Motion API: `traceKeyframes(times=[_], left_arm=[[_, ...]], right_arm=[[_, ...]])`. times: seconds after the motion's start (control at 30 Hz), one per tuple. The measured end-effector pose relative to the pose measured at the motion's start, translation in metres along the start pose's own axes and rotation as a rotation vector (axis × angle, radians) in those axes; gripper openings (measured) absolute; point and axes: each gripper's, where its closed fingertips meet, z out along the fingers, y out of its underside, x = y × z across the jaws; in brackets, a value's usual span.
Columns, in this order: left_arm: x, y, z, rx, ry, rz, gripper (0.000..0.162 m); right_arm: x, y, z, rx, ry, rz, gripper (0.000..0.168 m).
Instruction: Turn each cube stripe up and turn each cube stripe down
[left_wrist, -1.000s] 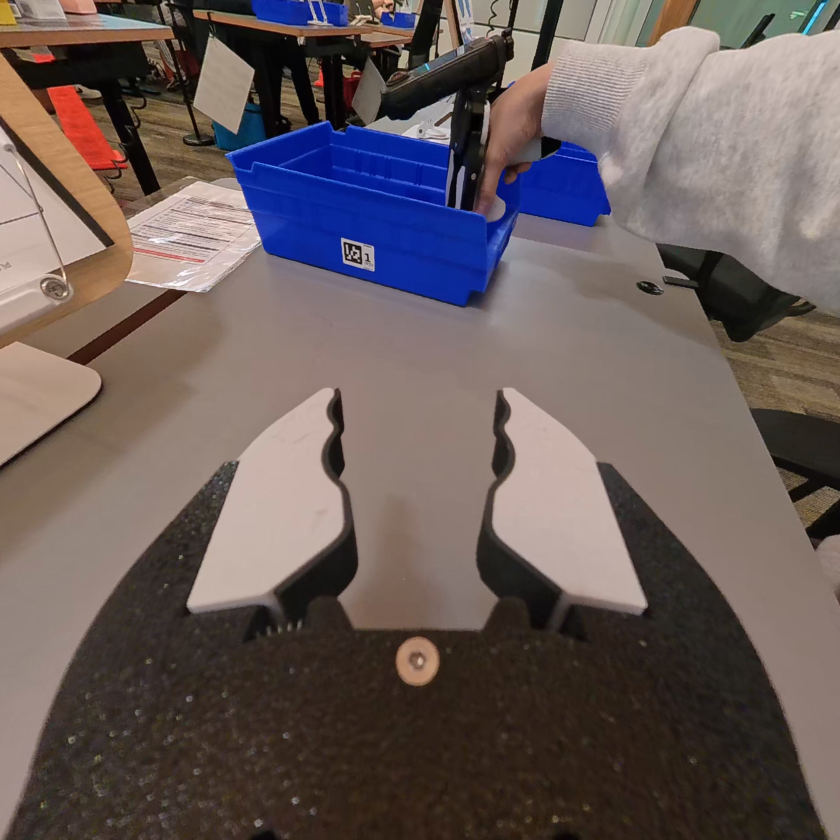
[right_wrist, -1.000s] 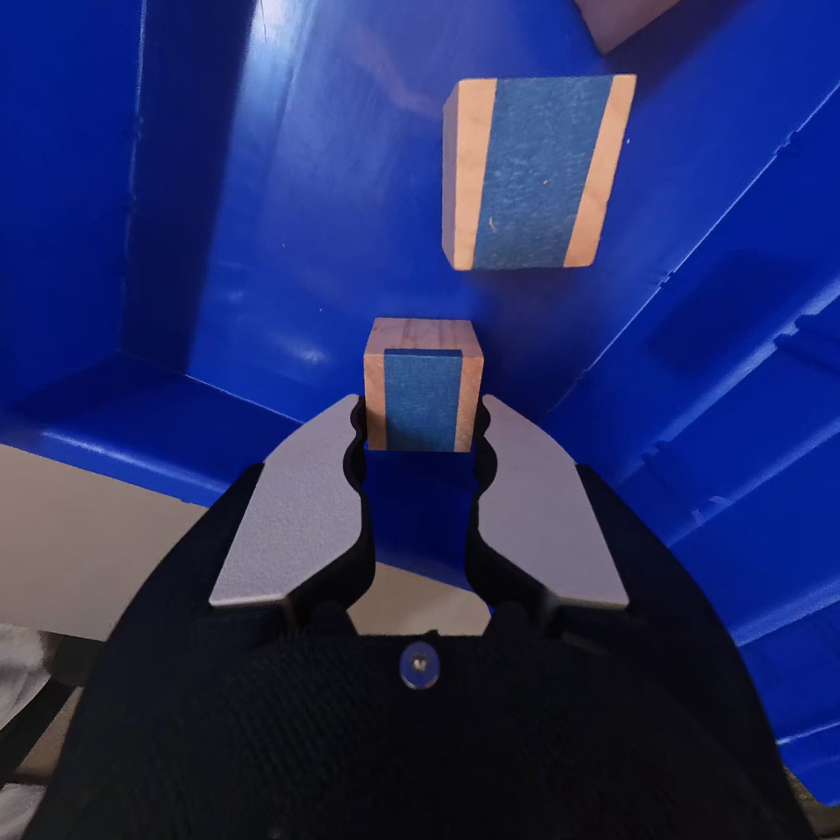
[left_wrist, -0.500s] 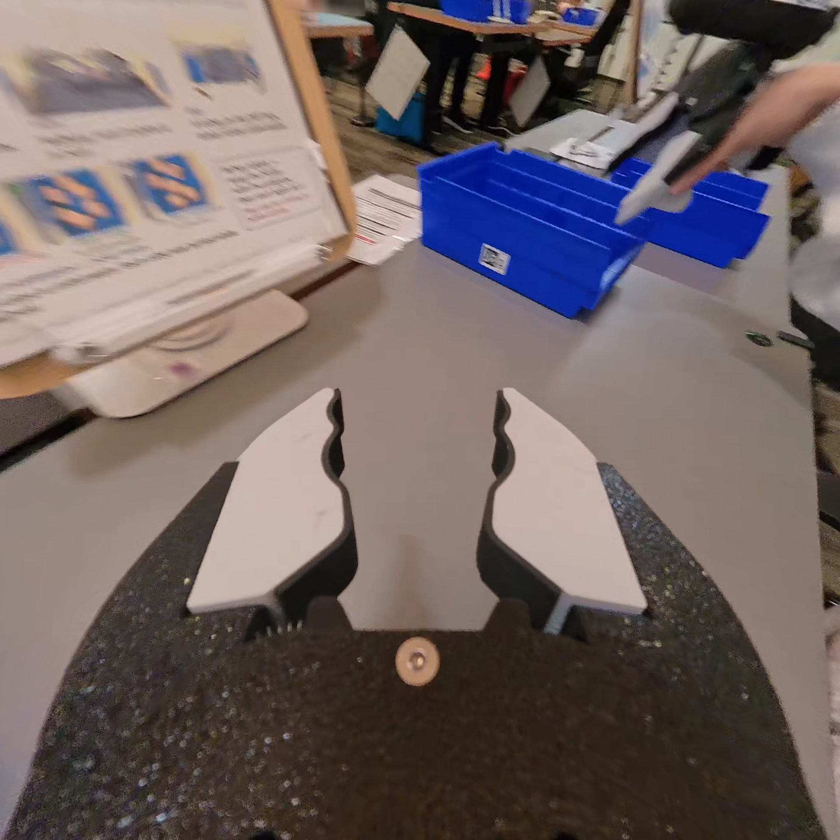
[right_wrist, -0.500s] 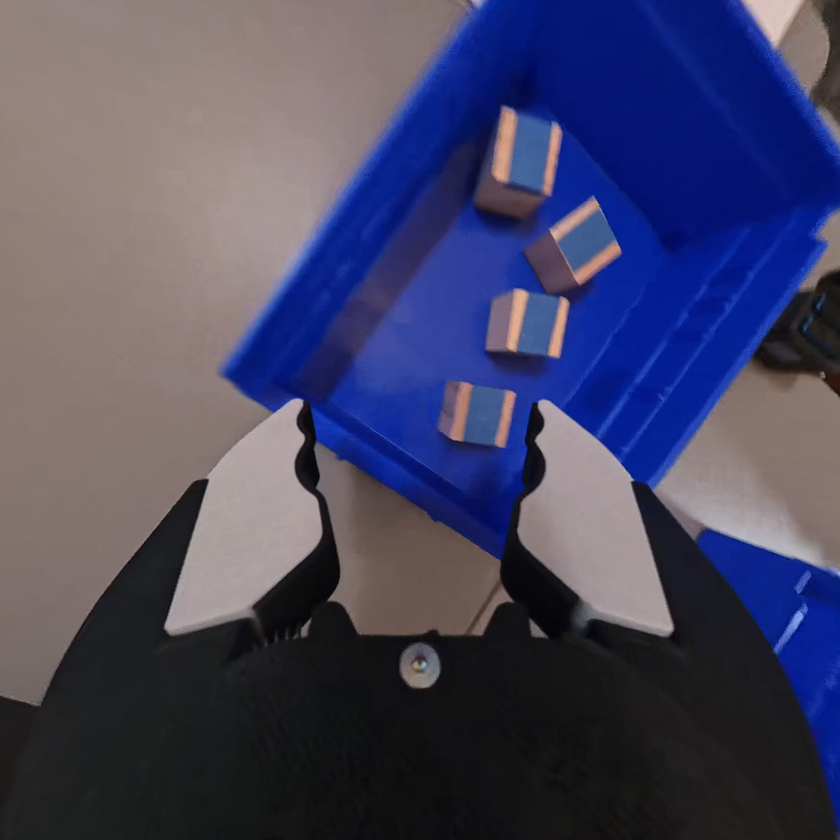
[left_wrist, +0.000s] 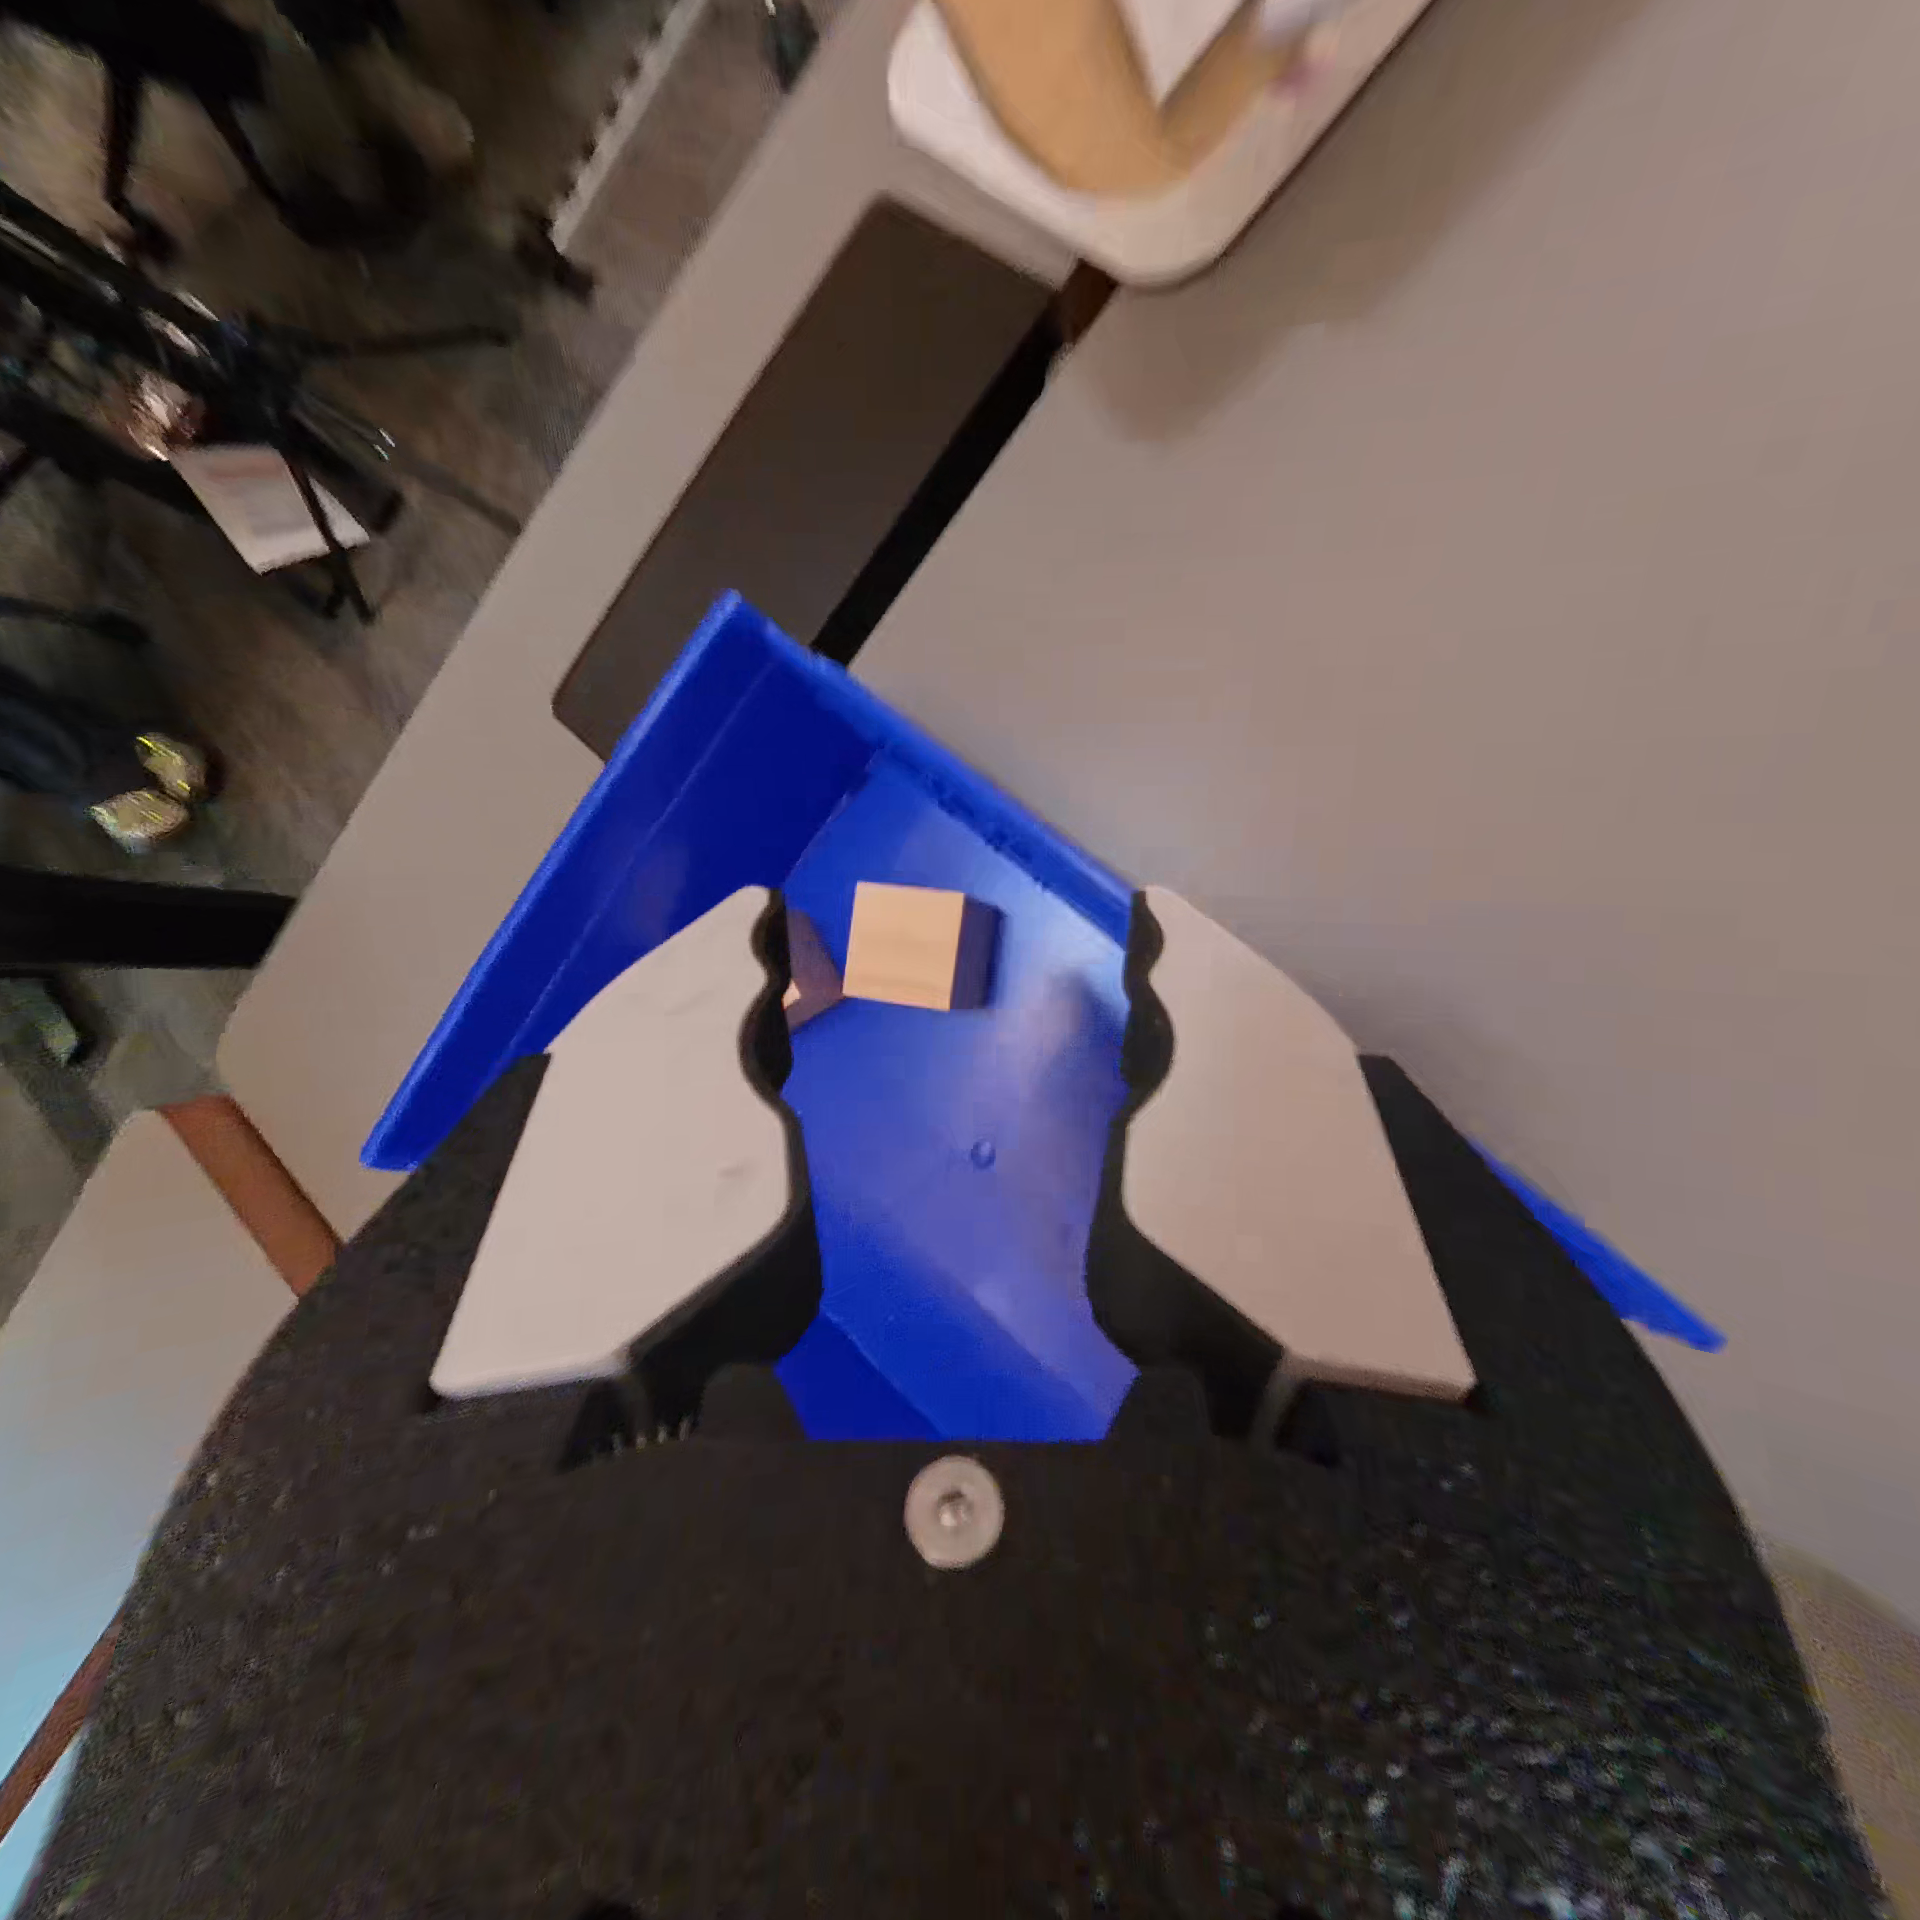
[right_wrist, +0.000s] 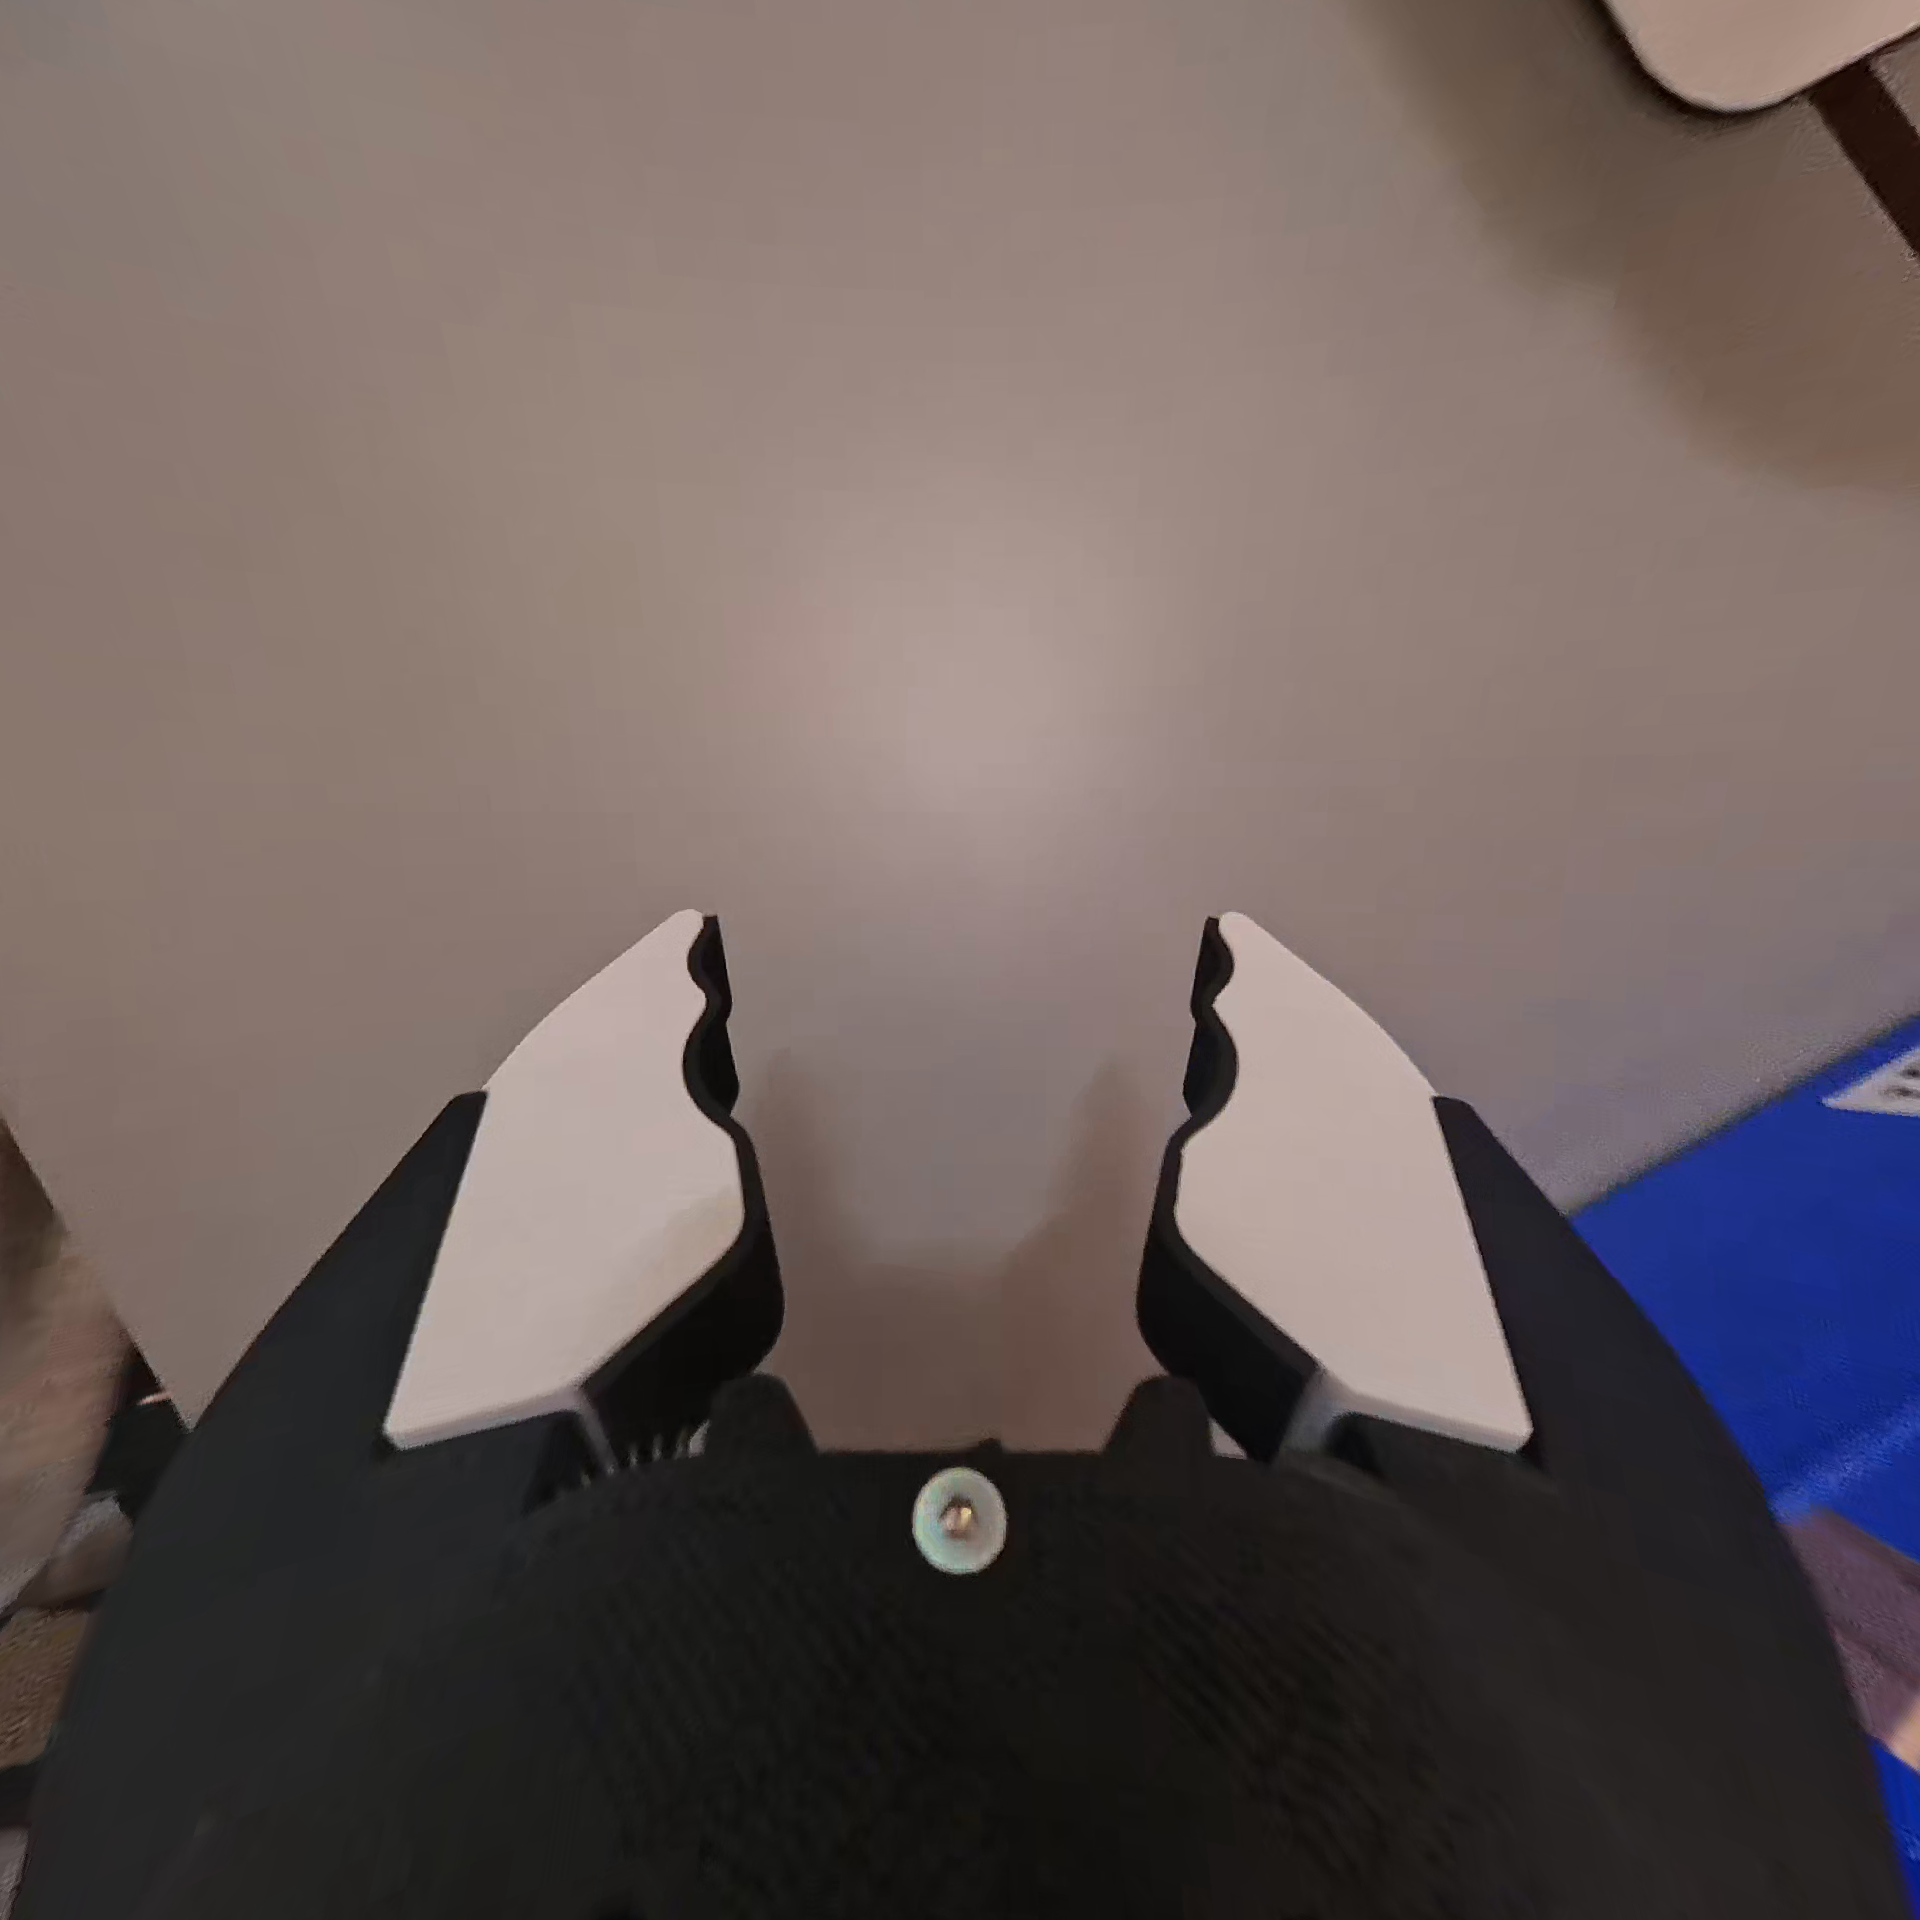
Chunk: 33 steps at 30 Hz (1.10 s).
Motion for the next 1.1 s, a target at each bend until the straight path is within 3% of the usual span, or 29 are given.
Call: traceKeyframes(times=[0.03, 0.33, 0.77, 0.97, 1.1], left_arm=[[0.0, 0.006, 0.011, -0.033, 0.046, 0.008, 0.061], [-0.012, 0.047, 0.076, -0.321, 0.175, 0.109, 0.064], [-0.017, 0.086, 0.109, -0.548, 0.176, 0.185, 0.051], [-0.019, 0.085, 0.097, -0.488, 0.137, 0.138, 0.046], [-0.021, 0.052, 0.063, -0.22, 0.12, -0.004, 0.045]], right_arm=[[-0.005, -0.002, 0.007, 0.0, 0.002, -0.007, 0.086], [-0.037, -0.007, 0.035, 0.037, -0.023, -0.003, 0.086], [-0.035, 0.003, 0.031, 0.059, -0.028, 0.056, 0.085], [-0.036, -0.004, 0.035, 0.085, -0.039, 0.044, 0.085], [-0.038, -0.024, 0.036, 0.152, -0.063, 0.027, 0.085]])
